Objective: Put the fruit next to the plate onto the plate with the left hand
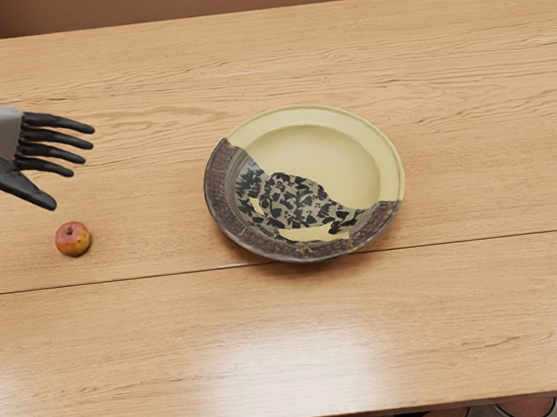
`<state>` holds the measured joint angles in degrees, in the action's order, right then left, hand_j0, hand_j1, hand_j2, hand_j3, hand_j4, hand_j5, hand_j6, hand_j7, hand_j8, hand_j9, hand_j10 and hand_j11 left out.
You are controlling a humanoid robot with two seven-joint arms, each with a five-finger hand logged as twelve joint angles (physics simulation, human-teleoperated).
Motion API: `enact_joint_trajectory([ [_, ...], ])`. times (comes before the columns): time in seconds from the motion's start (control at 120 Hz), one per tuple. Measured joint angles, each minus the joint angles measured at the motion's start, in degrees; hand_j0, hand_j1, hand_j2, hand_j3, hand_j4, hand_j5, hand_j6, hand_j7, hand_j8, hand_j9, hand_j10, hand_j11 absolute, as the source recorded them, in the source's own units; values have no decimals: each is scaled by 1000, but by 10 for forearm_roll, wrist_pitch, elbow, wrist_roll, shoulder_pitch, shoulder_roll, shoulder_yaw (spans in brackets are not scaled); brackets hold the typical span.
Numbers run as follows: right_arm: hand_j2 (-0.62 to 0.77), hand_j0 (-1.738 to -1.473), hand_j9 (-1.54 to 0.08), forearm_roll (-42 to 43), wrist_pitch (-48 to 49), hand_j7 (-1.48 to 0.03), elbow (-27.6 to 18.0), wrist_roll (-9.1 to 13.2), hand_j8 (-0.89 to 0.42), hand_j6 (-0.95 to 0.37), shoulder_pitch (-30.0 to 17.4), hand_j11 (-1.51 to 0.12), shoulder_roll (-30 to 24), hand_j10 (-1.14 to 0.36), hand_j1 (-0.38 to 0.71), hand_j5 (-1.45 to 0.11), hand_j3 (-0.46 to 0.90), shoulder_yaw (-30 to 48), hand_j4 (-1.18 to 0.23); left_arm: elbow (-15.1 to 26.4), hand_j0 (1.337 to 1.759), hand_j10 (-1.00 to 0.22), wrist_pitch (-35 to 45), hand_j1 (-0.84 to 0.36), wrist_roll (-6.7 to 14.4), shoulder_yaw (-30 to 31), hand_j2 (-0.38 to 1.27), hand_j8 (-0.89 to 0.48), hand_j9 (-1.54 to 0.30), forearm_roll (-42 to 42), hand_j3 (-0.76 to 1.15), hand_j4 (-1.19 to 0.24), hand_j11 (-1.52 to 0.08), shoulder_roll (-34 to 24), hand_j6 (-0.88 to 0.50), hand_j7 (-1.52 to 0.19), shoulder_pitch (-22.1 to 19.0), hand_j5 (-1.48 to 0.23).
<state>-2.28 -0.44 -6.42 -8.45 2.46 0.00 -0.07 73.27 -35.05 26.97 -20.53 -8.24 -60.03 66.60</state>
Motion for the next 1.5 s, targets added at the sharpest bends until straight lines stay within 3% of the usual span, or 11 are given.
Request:
enact_joint_trajectory([
  [0.133,-4,-1658,-29,0,0,-29,0,0,-23,-23,3,-29,0,-22,-323,-29,0,0,-23,0,1658,-243,0,60,2,3,49,-243,-314,-4,0,-243,-314,0,-243,-314,2,-315],
  [0.233,-4,-1658,-29,0,0,-29,1,-1,-23,-23,9,-29,0,-22,-323,-29,0,0,-23,12,1658,-243,0,60,26,7,49,-243,-314,-38,0,-243,-314,-2,-243,-315,4,-315],
  [0.333,-4,-1658,-29,0,0,-29,1,-1,-23,-23,12,-29,0,-22,-323,-29,0,1,-22,60,1658,-243,6,60,52,10,49,-244,-314,-95,0,-243,-314,-22,-244,-314,4,-314],
  [0.508,-4,-1658,-29,0,0,-29,1,-1,-23,-23,14,-29,0,-22,-323,-29,0,1,-23,165,1658,-245,169,61,75,15,50,-246,-314,-189,0,-245,-314,-47,-246,-315,1,-315],
  [0.767,-4,-1658,-29,-1,0,-29,2,-1,-23,-23,13,-29,0,-22,-323,-29,0,1,-23,227,1658,-248,386,62,80,89,51,-249,-315,-315,0,-248,-315,-73,-249,-315,1,-316],
  [1.158,-4,-1658,-29,-1,0,-29,3,-1,-23,-23,13,-29,0,-22,-323,-29,0,1,-23,252,1658,-249,558,62,80,195,53,-250,-316,-373,0,-249,-316,60,-251,-316,5,-317],
  [1.5,-4,-1658,-29,0,0,-29,3,-1,-23,-23,13,-29,0,-22,-323,-29,0,2,-23,253,1658,-248,622,61,80,276,53,-249,-316,-395,0,-248,-316,78,-249,-316,20,-317],
])
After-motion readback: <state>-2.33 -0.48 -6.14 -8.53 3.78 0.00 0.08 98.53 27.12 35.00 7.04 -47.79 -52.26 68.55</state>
